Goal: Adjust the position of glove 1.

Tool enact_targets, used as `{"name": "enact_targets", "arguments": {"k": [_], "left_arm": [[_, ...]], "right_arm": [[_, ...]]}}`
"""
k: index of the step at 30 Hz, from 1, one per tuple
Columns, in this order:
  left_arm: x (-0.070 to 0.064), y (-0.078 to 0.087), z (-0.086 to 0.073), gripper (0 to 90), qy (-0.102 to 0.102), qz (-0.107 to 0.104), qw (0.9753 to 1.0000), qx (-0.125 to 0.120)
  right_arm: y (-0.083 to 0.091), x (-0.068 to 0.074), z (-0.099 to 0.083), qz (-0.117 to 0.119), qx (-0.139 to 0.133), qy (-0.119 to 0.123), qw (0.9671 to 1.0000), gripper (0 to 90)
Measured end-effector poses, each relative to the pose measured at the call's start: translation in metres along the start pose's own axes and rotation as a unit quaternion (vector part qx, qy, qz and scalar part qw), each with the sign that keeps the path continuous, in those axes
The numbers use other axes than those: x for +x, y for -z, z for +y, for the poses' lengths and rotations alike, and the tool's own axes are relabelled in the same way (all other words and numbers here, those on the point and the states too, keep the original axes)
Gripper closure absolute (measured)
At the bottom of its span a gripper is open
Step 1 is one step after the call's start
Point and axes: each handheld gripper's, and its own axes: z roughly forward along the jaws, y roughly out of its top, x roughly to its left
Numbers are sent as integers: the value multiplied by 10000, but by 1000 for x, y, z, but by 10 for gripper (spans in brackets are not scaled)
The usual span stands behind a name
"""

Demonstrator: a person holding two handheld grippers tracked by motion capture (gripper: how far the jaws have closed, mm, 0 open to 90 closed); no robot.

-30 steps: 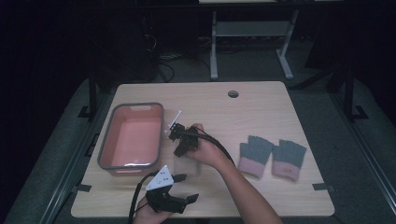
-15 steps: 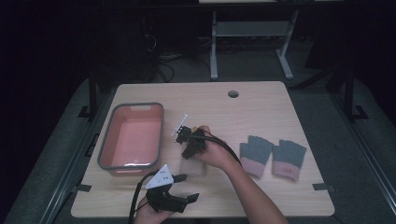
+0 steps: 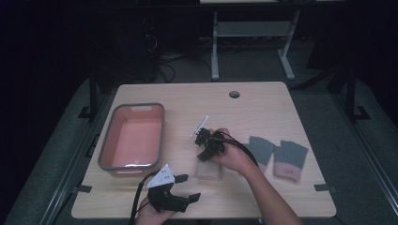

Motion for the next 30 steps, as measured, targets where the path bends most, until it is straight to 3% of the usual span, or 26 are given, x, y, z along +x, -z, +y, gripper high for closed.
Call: {"name": "enact_targets", "arguments": {"k": [6, 13, 14, 16, 20, 21, 22, 23, 24, 25, 26, 28, 29, 30], "left_arm": [[1, -2, 1, 199, 34, 48, 10000, 35], [1, -8, 4, 199, 172, 160, 9997, 90], [1, -10, 6, 199, 199, 177, 9995, 145], [2, -11, 7, 199, 219, 189, 9995, 150], [9, -16, 16, 203, 399, 289, 9985, 220], [9, -16, 16, 204, 399, 289, 9985, 220], [14, -20, 21, 205, 634, 304, 9973, 201], [14, -20, 21, 206, 634, 304, 9973, 201], [20, -25, 24, 206, 922, 273, 9952, 181], [20, -25, 24, 207, 922, 273, 9952, 181], [25, -30, 28, 212, 1111, 261, 9933, 204], [30, -35, 31, 214, 1268, 288, 9911, 275], [30, -35, 31, 217, 1268, 288, 9911, 275], [35, -40, 33, 218, 1444, 276, 9886, 334]], "right_arm": [[7, -1, -9, 104, -271, -188, 9994, 411], [32, 1, -23, 139, -746, -527, 9957, 378], [41, 2, -29, 162, -859, -794, 9930, 368], [47, 0, -37, 240, -967, -1034, 9896, 359], [50, 0, -53, 283, -1044, -1427, 9838, 358], [50, 0, -53, 283, -1044, -1427, 9838, 358], [49, 0, -61, 289, -1076, -1653, 9799, 358], [49, 0, -61, 289, -1076, -1653, 9799, 358], [47, -1, -68, 341, -1092, -1863, 9758, 358], [46, -1, -71, 340, -1122, -1957, 9736, 358], [45, -2, -75, 346, -1156, -2042, 9715, 359], [43, -3, -80, 421, -1187, -2210, 9671, 360], [43, -3, -80, 421, -1187, -2210, 9671, 360], [42, -4, -85, 484, -1220, -2367, 9627, 360]]}}
